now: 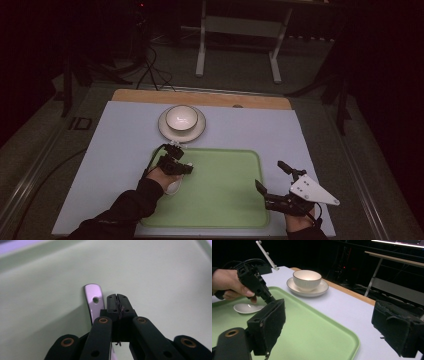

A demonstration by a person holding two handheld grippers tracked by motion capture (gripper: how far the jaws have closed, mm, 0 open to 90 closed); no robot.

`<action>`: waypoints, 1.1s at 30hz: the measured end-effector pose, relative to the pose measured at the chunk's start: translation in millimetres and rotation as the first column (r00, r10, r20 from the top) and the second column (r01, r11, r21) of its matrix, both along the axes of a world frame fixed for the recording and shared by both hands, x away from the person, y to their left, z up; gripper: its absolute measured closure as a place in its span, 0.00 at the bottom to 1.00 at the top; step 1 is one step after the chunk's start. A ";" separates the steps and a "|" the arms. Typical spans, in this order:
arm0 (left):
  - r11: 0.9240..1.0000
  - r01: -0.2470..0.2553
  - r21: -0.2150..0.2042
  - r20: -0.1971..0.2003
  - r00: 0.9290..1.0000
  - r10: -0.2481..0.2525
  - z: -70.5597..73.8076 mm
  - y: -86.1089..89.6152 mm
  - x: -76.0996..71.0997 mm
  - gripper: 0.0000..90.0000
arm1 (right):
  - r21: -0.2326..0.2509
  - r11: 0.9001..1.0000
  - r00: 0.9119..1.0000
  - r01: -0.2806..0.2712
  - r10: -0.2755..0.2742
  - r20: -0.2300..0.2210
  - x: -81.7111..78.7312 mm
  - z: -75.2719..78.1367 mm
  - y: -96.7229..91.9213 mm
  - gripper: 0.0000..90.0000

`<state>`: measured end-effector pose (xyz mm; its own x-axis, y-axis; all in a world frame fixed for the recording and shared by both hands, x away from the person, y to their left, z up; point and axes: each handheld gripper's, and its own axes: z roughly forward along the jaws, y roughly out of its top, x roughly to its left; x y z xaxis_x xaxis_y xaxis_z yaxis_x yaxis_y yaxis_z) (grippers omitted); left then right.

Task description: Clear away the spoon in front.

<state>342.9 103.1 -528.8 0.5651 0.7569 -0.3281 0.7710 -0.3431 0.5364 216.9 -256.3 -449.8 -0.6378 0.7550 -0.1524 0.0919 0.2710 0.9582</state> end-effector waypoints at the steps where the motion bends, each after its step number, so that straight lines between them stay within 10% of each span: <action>1: 1.000 -0.001 0.004 0.000 1.000 0.001 -0.2 3.4 1.6 0.99 | 0.000 1.000 1.000 -0.001 0.001 0.000 0.2 -0.1 0.0 0.13; 12: 0.998 -0.063 -0.007 -0.005 0.998 0.063 -2.3 22.9 5.5 0.98 | -0.001 1.000 1.000 -0.005 0.005 -0.001 0.6 -0.3 1.4 0.13; 21: 0.996 0.030 -0.083 0.090 0.996 -0.022 16.2 19.1 -0.6 0.79 | -0.001 1.000 1.000 -0.004 0.004 -0.002 0.8 -0.6 1.1 0.13; 33: 0.976 0.166 -0.143 0.245 0.961 -0.128 43.4 18.6 -22.6 0.44 | 0.004 1.000 1.000 0.002 -0.002 -0.004 0.7 -1.4 0.7 0.13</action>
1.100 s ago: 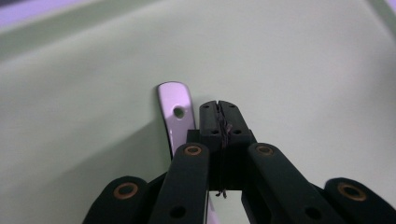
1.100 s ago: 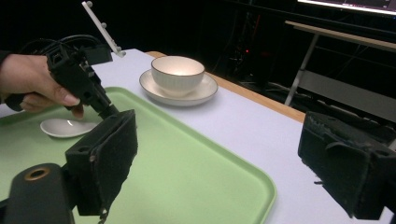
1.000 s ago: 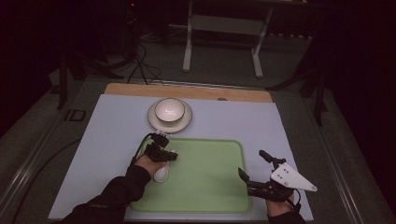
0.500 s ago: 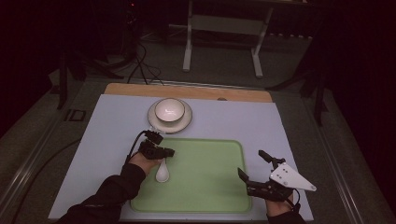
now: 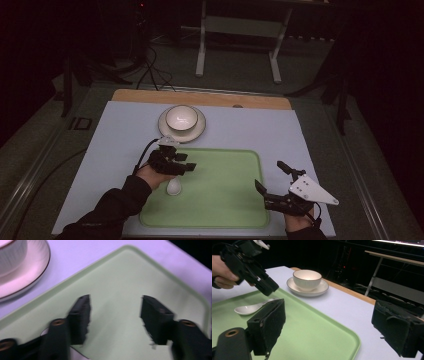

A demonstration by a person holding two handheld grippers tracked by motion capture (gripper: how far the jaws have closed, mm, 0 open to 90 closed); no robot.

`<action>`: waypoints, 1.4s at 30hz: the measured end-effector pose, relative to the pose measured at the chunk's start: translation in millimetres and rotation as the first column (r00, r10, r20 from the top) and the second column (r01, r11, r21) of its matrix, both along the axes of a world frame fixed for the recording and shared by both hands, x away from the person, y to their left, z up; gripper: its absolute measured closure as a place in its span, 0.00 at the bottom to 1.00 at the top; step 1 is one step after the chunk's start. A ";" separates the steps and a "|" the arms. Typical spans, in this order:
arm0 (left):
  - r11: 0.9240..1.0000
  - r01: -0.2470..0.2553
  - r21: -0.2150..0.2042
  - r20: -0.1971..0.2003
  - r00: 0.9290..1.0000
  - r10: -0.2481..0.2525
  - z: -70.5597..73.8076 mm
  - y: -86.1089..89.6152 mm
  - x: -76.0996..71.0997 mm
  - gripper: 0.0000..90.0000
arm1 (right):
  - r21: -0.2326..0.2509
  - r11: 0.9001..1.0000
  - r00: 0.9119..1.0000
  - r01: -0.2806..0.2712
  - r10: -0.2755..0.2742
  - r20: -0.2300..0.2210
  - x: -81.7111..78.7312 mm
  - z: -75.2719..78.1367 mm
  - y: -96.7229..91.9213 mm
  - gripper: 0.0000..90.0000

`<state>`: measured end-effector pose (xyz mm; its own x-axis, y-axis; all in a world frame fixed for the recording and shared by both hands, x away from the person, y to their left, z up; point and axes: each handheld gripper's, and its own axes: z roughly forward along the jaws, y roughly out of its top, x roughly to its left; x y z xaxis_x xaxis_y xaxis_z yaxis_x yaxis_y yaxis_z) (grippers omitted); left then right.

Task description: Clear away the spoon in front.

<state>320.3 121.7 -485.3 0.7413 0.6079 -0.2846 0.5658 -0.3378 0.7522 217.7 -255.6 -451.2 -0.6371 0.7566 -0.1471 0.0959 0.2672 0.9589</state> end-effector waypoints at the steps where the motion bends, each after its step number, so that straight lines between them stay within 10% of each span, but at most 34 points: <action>1: 1.000 -0.001 -0.006 0.007 1.000 0.001 2.3 0.8 -1.5 0.41 | -0.001 1.000 1.000 0.001 -0.001 0.000 0.1 -0.3 0.2 0.13; 17: 0.998 0.029 -0.048 0.074 0.997 -0.025 30.7 24.1 -27.6 0.30 | -0.008 1.000 1.000 0.003 -0.003 -0.004 0.4 -1.6 0.0 0.13; 30: 0.998 0.001 -0.067 0.106 0.994 0.007 34.3 45.3 -47.1 0.21 | -0.009 1.000 1.000 0.002 -0.002 -0.005 0.2 -1.9 -0.2 0.13; 33: 0.990 0.031 -0.138 0.112 0.994 -0.016 36.6 60.5 -55.2 0.13 | -0.010 1.000 1.000 0.002 -0.002 -0.006 0.2 -2.1 0.1 0.13; 42: 0.994 -0.012 -0.108 0.177 0.984 0.031 28.4 80.6 -70.2 0.00 | -0.013 1.000 1.000 0.002 -0.002 0.001 -0.8 -1.4 0.3 0.13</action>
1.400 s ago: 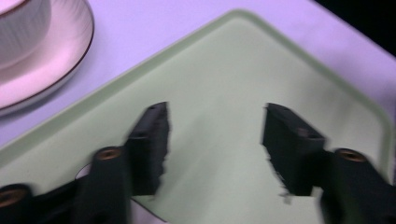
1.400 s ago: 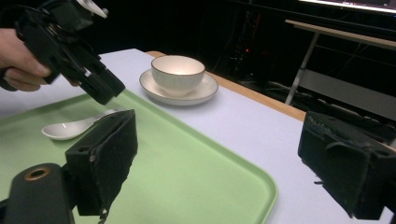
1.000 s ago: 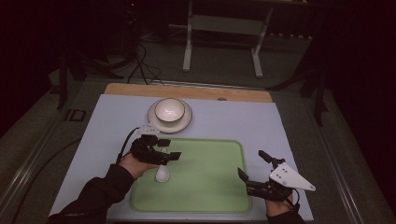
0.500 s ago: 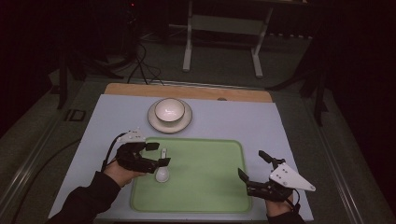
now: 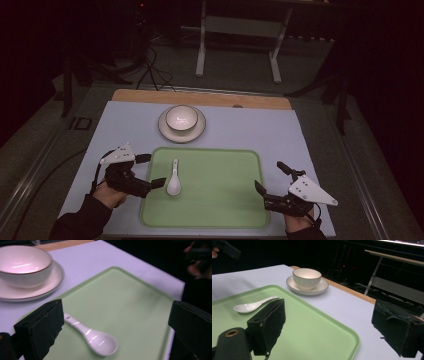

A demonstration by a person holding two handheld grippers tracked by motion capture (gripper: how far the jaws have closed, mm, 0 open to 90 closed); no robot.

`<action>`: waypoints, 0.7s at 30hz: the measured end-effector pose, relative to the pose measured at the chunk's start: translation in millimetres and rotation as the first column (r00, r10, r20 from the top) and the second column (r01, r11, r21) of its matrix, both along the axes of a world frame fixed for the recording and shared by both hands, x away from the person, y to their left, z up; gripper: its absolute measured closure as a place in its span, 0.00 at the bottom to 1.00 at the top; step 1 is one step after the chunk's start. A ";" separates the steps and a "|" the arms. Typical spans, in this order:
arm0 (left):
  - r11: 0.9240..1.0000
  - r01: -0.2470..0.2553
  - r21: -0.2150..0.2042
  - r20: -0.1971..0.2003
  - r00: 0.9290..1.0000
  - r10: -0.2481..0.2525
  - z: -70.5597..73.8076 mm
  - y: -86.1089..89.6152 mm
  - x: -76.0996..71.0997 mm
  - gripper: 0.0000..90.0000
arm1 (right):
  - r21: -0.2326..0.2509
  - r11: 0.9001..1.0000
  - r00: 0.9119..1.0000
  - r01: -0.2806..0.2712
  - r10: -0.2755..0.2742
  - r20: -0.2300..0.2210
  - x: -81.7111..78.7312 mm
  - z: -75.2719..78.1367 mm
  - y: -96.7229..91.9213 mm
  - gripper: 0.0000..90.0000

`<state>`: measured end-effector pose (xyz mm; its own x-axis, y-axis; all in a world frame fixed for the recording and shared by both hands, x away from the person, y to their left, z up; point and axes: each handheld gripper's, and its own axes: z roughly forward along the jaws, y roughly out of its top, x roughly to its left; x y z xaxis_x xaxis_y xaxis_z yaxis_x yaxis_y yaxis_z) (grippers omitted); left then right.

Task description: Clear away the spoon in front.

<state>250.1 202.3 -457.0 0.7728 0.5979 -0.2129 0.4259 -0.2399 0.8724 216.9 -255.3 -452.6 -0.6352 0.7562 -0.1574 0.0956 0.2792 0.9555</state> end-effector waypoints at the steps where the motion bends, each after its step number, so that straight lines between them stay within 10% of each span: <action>1: 1.000 -0.011 0.003 0.010 1.000 0.011 -1.3 2.2 -1.2 0.00 | 0.000 1.000 1.000 0.000 0.000 0.000 -0.2 0.0 0.1 0.13; 21: 0.998 -0.062 -0.003 0.015 0.998 0.062 -39.8 33.2 -15.4 0.00 | -0.005 1.000 1.000 0.004 -0.004 -0.009 -1.3 -3.3 -1.4 0.13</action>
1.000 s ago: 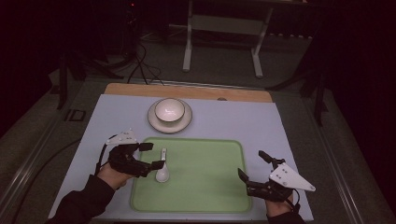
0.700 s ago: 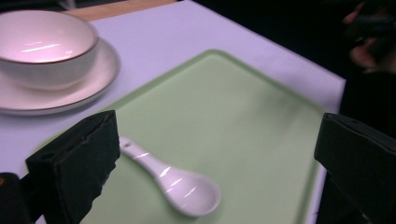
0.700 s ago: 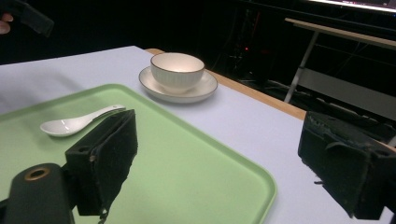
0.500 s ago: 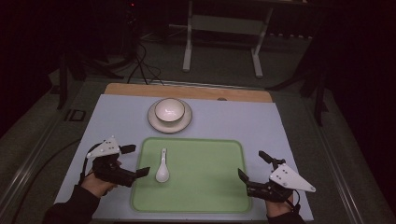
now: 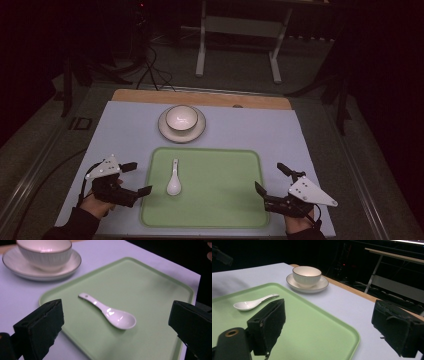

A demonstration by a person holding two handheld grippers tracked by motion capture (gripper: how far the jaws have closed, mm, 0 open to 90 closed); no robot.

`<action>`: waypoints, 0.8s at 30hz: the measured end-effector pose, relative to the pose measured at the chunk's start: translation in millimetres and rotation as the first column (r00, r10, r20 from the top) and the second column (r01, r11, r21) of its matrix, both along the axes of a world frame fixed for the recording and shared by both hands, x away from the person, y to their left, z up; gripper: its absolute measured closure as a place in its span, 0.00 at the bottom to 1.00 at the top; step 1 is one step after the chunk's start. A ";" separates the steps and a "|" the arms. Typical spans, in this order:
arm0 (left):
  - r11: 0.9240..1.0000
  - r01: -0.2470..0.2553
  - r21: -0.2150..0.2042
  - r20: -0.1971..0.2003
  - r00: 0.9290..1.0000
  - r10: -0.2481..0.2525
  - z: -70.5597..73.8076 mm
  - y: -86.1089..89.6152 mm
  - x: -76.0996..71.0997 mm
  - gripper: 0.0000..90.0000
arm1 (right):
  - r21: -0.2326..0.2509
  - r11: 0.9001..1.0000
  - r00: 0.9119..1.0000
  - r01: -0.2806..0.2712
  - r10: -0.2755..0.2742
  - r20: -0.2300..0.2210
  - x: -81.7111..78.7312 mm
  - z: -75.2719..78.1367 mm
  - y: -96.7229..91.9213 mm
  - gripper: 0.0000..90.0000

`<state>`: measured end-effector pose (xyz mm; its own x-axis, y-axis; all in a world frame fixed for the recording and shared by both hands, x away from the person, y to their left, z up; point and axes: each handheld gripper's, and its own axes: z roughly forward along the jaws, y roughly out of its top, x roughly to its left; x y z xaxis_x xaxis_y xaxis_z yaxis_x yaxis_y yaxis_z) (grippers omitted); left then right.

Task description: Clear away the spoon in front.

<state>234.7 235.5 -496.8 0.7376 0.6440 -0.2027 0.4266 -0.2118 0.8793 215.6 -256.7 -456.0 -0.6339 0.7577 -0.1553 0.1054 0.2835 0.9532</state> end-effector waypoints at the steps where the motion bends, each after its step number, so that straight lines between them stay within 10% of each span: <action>1: 1.000 0.001 -0.004 -0.001 1.000 -0.001 -1.5 0.3 -0.3 0.00 | -0.001 1.000 1.000 -0.001 0.001 -0.001 0.2 -0.4 -0.2 0.13; 24: 0.999 0.039 0.034 0.006 0.999 -0.039 -23.8 -17.0 -0.7 0.00 | -0.007 1.000 0.998 -0.006 0.005 -0.062 8.3 -14.9 -0.9 0.13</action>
